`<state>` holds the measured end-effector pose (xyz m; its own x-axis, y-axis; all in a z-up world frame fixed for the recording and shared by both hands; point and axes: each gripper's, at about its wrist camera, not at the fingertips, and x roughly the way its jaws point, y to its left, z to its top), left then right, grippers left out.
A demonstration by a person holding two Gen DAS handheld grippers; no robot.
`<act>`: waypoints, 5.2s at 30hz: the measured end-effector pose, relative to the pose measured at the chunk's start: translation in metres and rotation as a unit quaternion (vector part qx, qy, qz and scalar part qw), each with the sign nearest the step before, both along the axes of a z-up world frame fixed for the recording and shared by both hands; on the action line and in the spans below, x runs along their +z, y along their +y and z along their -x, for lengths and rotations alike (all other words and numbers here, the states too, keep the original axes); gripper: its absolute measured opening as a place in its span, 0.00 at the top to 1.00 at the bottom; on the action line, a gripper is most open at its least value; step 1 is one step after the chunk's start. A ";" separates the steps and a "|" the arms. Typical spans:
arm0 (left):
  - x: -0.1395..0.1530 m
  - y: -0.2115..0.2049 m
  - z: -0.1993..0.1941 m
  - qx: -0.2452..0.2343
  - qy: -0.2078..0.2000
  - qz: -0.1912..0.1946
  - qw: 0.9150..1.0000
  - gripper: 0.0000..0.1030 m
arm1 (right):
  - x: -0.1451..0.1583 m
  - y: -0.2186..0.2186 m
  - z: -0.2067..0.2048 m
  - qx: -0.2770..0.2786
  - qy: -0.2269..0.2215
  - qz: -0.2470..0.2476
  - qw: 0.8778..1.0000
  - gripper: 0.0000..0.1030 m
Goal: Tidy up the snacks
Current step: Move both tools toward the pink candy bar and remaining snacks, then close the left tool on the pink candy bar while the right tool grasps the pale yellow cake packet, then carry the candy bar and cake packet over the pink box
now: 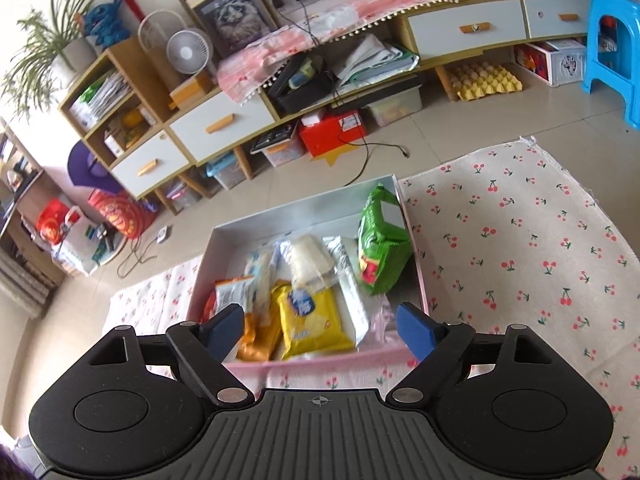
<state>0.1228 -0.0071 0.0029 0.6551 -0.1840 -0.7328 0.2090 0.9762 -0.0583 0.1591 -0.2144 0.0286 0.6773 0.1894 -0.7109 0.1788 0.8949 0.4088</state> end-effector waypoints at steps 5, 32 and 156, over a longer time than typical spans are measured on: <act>0.000 0.006 0.015 -0.005 0.016 0.003 1.000 0.01 | 0.008 0.006 0.018 0.020 0.007 0.003 1.000 0.15; -0.040 0.037 0.099 -0.114 0.085 0.004 0.990 0.02 | -0.051 0.019 0.105 0.159 0.110 0.106 0.975 0.15; -0.024 -0.034 -0.093 0.023 0.076 0.088 0.993 0.70 | -0.082 -0.024 -0.039 -0.050 0.004 -0.171 0.984 0.54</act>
<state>0.2156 -0.0413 -0.0211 0.5496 -0.2906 -0.7832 0.1405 0.9563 -0.2563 0.1984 -0.2389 -0.0532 0.6996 0.3519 -0.6219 0.2624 0.6830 0.6816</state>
